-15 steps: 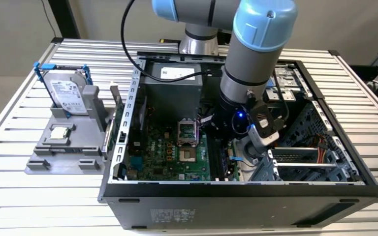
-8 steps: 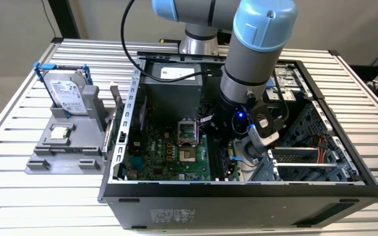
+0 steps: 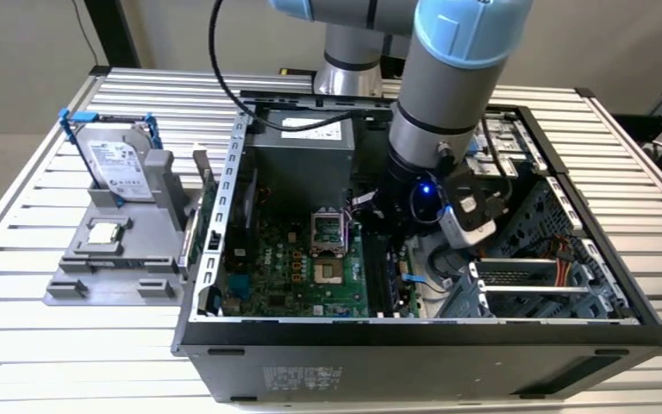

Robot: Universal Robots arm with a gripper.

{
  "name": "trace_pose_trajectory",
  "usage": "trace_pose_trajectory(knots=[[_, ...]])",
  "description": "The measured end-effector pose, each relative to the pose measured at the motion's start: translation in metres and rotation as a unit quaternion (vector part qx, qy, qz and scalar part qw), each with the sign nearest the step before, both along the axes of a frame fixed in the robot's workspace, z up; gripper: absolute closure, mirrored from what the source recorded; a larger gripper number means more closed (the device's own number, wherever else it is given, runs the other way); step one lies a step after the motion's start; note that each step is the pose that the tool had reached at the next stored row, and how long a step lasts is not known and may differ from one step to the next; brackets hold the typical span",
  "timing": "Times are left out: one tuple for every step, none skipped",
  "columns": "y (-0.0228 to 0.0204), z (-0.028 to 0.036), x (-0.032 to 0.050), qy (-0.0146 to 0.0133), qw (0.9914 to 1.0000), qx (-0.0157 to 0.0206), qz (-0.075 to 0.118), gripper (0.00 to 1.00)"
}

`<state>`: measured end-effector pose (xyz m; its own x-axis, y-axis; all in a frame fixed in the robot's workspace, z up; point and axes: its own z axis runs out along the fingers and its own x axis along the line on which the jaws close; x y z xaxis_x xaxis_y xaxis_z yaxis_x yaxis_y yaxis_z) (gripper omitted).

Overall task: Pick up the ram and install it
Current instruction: 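Insert the ram into the slot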

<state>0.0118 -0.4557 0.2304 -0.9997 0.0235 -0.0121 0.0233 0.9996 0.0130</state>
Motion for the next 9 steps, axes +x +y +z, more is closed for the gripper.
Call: trace_pose_trajectory(knots=[[0.0,0.0047,0.0,0.0,1.0,-0.0001,0.0,0.0],[0.0,0.0092,0.0,0.0,1.0,0.0,0.0,0.0],[0.0,0.014,0.0,0.0,1.0,-0.0002,0.0,0.0],[0.0,0.0187,0.0,0.0,1.0,0.0,0.0,0.0],[0.0,0.0228,0.0,0.0,1.0,0.0,0.0,0.0],[0.0,0.0274,0.0,0.0001,1.0,-0.0001,0.0,0.0],[0.0,0.0318,0.0,0.0001,1.0,0.0,0.0,0.0],[0.0,0.0347,0.0001,0.0001,1.0,-0.0001,0.0,0.0],[0.0,0.0359,0.0,0.0001,1.0,-0.0001,0.0,0.0]])
